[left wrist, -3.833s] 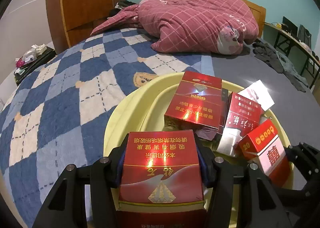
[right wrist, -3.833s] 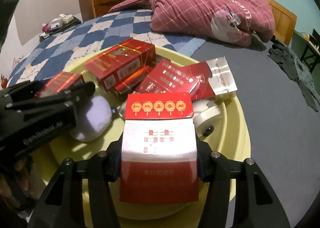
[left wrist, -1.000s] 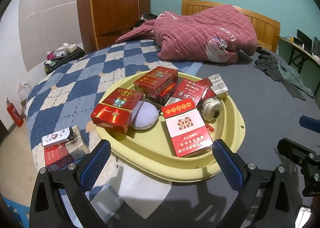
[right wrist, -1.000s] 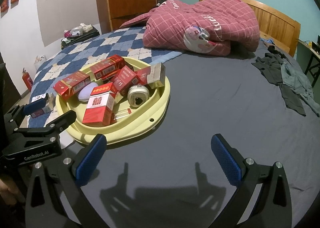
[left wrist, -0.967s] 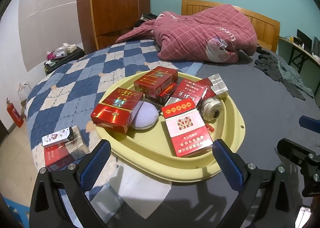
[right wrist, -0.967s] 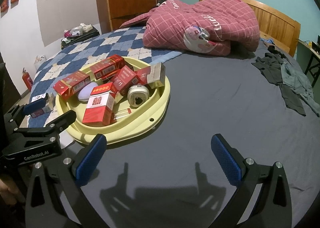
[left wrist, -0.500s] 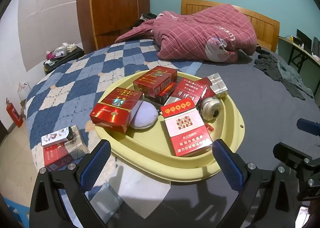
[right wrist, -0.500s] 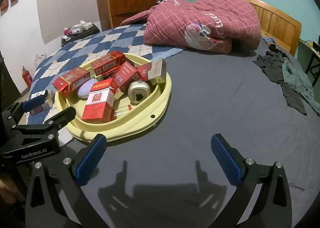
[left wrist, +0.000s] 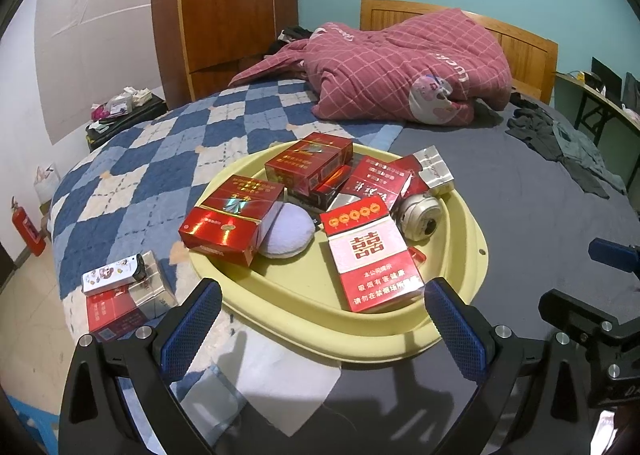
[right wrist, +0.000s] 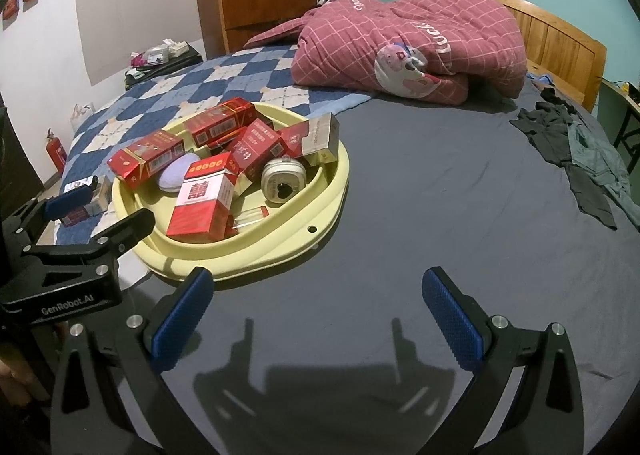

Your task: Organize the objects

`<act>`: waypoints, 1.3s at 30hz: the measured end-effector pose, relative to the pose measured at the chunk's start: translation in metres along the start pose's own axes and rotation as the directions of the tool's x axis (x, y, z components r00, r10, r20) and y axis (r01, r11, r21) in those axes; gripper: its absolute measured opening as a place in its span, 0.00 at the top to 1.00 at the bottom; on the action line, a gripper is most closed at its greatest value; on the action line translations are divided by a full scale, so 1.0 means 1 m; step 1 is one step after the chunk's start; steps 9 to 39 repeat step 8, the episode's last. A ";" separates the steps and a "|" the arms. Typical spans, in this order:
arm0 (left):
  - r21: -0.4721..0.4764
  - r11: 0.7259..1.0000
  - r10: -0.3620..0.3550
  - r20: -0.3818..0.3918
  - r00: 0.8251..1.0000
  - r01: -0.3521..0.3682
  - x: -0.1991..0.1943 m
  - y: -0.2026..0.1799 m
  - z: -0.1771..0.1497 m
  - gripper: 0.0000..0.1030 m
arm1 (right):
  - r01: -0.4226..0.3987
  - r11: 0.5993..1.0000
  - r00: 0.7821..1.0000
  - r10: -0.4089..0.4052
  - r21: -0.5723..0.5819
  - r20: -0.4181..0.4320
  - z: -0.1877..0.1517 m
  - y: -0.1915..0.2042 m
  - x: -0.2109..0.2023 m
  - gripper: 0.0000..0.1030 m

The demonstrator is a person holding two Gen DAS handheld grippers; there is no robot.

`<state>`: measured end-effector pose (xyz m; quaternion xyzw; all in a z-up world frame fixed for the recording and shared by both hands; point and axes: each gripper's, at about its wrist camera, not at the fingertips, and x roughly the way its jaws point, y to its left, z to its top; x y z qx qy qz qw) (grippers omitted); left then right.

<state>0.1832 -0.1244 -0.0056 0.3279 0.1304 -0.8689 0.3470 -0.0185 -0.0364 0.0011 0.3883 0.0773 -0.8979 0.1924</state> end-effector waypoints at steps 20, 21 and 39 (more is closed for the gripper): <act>0.008 1.000 -0.001 0.011 1.000 0.001 -0.002 -0.005 -0.003 0.00 | -0.003 1.000 1.000 0.003 0.004 -0.001 0.000 0.000 0.001 0.00; 0.008 1.000 -0.001 0.011 1.000 0.001 -0.002 -0.005 -0.003 0.00 | -0.003 1.000 1.000 0.003 0.004 -0.001 0.000 0.000 0.001 0.00; 0.008 1.000 -0.001 0.011 1.000 0.001 -0.002 -0.005 -0.003 0.00 | -0.003 1.000 1.000 0.003 0.004 -0.001 0.000 0.000 0.001 0.00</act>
